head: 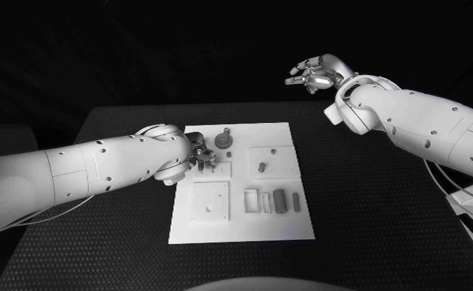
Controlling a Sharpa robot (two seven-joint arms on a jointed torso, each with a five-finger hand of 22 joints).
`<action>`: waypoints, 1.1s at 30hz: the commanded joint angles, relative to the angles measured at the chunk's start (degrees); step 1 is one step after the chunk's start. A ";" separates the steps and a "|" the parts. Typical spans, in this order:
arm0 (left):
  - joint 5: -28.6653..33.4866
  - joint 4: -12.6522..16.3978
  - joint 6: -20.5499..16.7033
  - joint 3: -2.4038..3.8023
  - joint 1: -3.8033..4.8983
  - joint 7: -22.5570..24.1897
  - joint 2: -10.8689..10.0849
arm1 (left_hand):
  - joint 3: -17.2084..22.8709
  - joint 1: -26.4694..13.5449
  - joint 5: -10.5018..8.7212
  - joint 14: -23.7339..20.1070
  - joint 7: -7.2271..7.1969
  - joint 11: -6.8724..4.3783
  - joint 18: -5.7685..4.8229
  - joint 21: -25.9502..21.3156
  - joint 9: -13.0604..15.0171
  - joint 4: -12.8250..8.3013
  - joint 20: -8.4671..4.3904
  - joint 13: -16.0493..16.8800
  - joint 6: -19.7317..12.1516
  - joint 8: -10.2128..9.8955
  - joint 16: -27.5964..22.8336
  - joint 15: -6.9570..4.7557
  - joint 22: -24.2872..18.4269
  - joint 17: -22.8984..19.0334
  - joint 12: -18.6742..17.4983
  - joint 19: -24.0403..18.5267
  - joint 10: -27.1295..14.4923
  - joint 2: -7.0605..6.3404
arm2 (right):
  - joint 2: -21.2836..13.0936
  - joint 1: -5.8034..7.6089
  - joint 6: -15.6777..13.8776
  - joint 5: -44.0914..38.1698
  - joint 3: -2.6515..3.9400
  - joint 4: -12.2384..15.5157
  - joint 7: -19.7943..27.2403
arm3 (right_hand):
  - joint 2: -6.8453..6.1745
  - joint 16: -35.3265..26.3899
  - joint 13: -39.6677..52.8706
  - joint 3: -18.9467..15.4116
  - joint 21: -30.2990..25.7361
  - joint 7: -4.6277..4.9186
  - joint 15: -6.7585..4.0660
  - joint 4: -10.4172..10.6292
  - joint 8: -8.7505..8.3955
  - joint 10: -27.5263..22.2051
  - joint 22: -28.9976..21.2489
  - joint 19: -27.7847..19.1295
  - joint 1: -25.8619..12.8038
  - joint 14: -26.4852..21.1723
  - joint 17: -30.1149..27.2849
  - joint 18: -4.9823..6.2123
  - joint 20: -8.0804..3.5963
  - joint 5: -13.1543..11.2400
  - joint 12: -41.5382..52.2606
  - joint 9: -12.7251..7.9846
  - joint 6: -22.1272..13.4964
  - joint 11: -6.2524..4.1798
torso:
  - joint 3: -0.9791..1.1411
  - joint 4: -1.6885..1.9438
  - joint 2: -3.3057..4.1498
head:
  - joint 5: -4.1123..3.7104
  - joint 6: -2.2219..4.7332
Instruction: Assemble the parts on the task board
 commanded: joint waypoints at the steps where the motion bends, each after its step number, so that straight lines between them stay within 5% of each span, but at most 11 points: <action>1: -1.13 0.21 0.99 0.02 -0.14 0.63 0.20 | 0.30 0.08 0.17 -2.29 -2.38 -0.43 10.33 0.20 0.01 -0.11 -1.71 -0.08 4.70 0.02 0.22 -1.80 -0.10 -0.10 0.20 3.71 -0.05 0.69 | 0.00 0.00 0.69 -0.05 0.04 -0.02 0.32 | 0.51 0.30 -0.07 -0.37 -0.11 0.95 0.06 -0.09 -0.21 -0.28 0.07 -0.17 0.14 -0.42 -0.06 2.40 0.41 0.05 0.29 0.06 -0.70 0.09 | 0.01 0.00 0.00 | 0.00 -0.05; 33: -3.92 -0.13 0.93 0.02 -1.49 0.75 0.50 | 0.82 -1.09 -0.24 -2.58 -2.48 -0.53 10.02 0.36 0.21 -0.68 -1.76 -0.45 5.04 -0.05 0.94 -1.90 -0.34 -0.79 0.51 3.65 -0.10 1.49 | 0.12 -0.03 1.12 -0.05 0.04 -0.19 0.36 | 0.65 0.37 -0.24 -0.62 -0.13 0.97 0.07 -0.08 -0.30 -0.35 0.09 -0.20 0.13 -0.47 -0.15 2.50 0.57 0.05 0.42 0.06 -0.70 0.11 | 0.06 -0.01 -0.01 | -0.08 -0.42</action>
